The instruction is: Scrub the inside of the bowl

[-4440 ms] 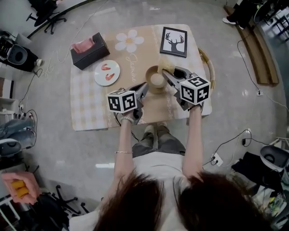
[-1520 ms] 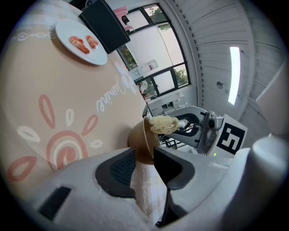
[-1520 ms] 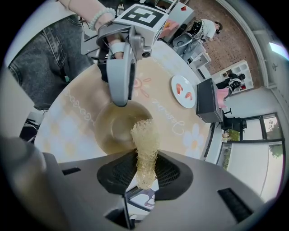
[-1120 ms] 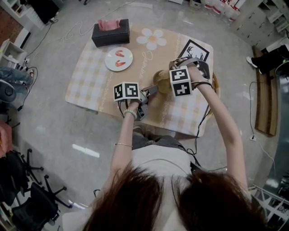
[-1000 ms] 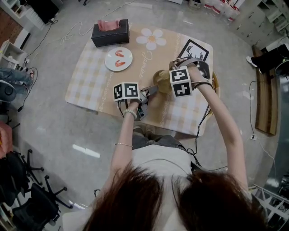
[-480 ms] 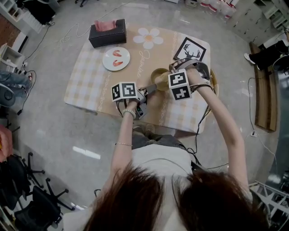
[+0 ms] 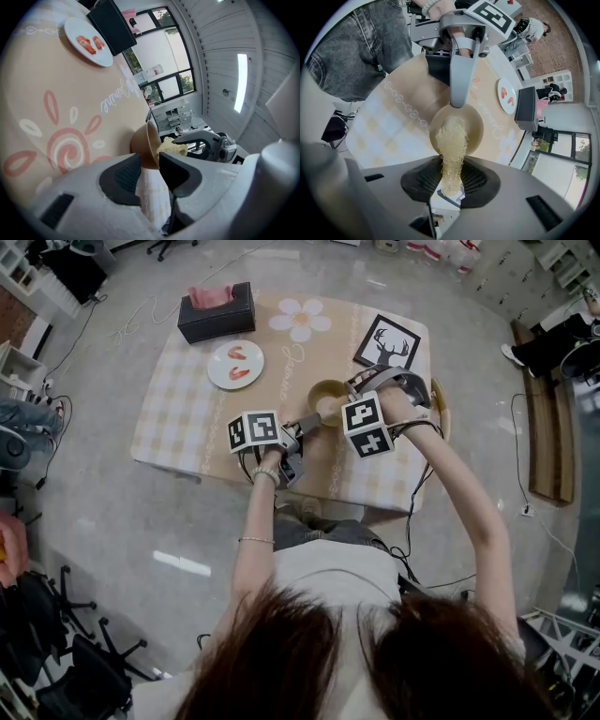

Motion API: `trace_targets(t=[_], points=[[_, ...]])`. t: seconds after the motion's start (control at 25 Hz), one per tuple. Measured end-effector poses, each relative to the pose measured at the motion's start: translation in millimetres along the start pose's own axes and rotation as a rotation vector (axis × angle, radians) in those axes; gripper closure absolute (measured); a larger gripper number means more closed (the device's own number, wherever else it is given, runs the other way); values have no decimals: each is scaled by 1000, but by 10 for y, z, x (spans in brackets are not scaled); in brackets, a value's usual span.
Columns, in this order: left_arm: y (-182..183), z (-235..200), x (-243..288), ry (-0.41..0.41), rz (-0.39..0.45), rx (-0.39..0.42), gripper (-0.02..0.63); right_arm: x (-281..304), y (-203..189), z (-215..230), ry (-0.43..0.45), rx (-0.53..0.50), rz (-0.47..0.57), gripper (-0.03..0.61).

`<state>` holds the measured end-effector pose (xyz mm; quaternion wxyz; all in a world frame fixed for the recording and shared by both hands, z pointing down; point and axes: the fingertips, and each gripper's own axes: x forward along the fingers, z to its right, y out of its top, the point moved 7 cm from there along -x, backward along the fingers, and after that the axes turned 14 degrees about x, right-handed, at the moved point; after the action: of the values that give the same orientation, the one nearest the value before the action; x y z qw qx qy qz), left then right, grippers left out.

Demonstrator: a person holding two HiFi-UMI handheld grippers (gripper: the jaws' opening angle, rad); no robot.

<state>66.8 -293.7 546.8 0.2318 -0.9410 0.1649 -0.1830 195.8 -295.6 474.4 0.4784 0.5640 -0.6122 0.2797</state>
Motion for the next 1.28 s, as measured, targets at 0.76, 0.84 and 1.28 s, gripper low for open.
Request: trace_targets(t=[0.76,0.84,1.28], points=[[-18,11,7,-3,-4,-10,483,-86,218,-122,5,-68,2,483],[-19,5,5,-2,-2,-12,483,-83,238,-99,4,-70,7,483],[-39,17,-44,-14,1,-17,483,-44,335,36,-2,-86,28,483]])
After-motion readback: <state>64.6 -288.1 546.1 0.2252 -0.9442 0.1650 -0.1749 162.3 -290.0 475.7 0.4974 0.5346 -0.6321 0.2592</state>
